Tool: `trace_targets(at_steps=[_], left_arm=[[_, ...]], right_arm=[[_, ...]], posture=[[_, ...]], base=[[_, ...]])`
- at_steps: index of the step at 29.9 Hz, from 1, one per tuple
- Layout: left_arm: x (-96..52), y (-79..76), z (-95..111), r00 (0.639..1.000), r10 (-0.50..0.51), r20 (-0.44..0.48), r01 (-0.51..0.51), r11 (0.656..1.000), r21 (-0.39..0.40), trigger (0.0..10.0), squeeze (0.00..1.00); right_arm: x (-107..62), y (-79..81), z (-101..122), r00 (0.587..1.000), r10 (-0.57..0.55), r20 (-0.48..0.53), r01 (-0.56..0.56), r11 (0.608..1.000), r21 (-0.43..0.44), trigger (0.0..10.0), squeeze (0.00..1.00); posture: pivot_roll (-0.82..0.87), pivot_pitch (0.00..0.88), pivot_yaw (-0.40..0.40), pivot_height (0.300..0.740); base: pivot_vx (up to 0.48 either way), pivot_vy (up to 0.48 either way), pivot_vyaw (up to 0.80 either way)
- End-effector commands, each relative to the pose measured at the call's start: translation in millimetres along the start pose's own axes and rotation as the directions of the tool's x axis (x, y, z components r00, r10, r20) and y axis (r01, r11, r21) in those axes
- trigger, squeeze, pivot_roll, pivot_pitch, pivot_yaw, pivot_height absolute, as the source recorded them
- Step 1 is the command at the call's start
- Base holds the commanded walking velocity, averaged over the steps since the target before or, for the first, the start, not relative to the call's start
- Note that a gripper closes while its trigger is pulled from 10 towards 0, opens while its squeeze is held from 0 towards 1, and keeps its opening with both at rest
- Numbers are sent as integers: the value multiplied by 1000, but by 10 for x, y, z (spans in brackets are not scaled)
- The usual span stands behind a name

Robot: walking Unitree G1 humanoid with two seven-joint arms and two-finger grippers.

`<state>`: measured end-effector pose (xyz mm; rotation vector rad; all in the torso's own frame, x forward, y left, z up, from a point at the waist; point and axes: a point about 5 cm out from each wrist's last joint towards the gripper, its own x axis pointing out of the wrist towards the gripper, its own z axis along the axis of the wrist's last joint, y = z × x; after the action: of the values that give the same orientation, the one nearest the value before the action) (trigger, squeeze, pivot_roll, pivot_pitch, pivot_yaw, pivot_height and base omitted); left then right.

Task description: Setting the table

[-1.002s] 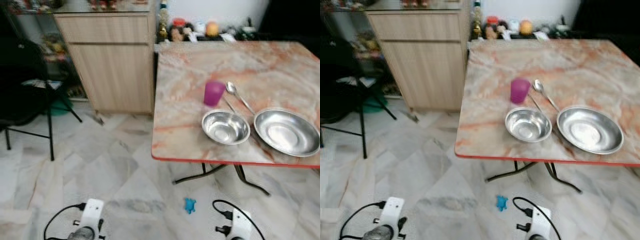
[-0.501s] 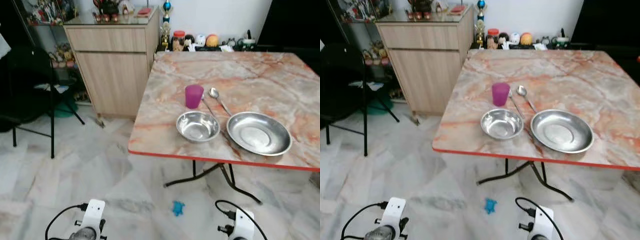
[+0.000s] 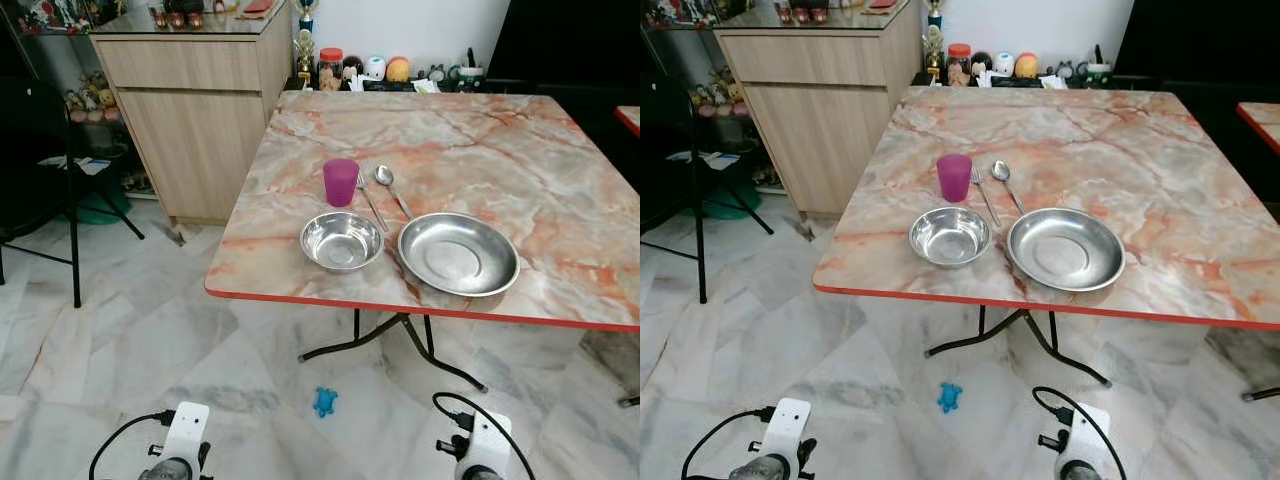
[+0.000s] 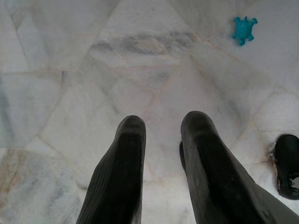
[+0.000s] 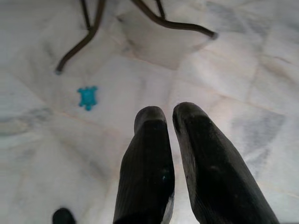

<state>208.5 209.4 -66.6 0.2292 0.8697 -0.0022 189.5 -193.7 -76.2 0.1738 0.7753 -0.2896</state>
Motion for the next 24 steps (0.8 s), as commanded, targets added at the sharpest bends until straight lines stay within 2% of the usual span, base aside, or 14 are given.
trace_targets(at_steps=[1, 9, 10, 11, 12, 14, 15, 16, 18, 24], left_arm=[[-13, 19, -65, 1000, 9, -21, -9, 1000, -3, 10000, 0], [-11, 3, -51, 1000, 5, -12, -5, 1000, 1, 10000, 0], [-10, 2, -48, 1000, 5, -10, -5, 1000, 1, 10000, 0], [-9, 1, -42, 1000, 5, -6, -5, 1000, 0, 10000, 0], [-9, 1, -42, 1000, 5, -6, -5, 1000, 0, 10000, 0], [-8, 0, -28, 1000, 5, 2, -5, 1000, -6, 10000, 0], [-8, 0, -28, 1000, 5, 2, -5, 1000, -6, 10000, 0], [-7, -1, -24, 1000, 6, 5, -6, 1000, -9, 10000, 0], [-7, 0, -22, 1000, 6, 7, -6, 1000, -10, 10000, 0], [-10, 13, -14, 1000, 11, 24, -10, 1000, -29, 10000, 0]], right_arm=[[-1, -36, 38, 999, -17, 38, 17, 1000, 14, 10000, 0], [-14, -83, 119, 990, -50, 130, 58, 997, -57, 10000, 0], [-95, -220, 386, 931, -38, 364, 65, 996, -63, 10000, 0], [-185, -294, 551, 869, -32, 494, 65, 997, -49, 10000, 0], [-185, -294, 551, 869, -32, 494, 65, 997, -49, 10000, 0], [-334, -243, 871, 774, -32, 632, 82, 995, -50, 10000, 0], [-334, -243, 871, 774, -32, 632, 82, 995, -50, 10000, 0], [-400, -204, 1008, 737, -38, 674, 82, 996, -34, 10000, 0], [-455, -137, 1177, 695, -23, 719, 80, 996, -46, 10000, 0], [-558, -77, 1394, 636, -7, 772, 61, 997, -41, 10000, 0]], posture=[[33, 0, -16, 740], [19, 0, -21, 740], [15, 0, -19, 740], [15, 0, -20, 740], [15, 0, -20, 740], [18, 0, -20, 740], [18, 0, -20, 740], [17, 0, -20, 740], [22, 0, -22, 740], [22, 0, -19, 740]], base=[[0, 0, 0], [0, 0, 0], [0, 0, 0], [0, 0, 0], [0, 0, 0], [0, 0, 0], [0, 0, 0], [0, 0, 0], [0, 0, 0], [0, 0, 0]])
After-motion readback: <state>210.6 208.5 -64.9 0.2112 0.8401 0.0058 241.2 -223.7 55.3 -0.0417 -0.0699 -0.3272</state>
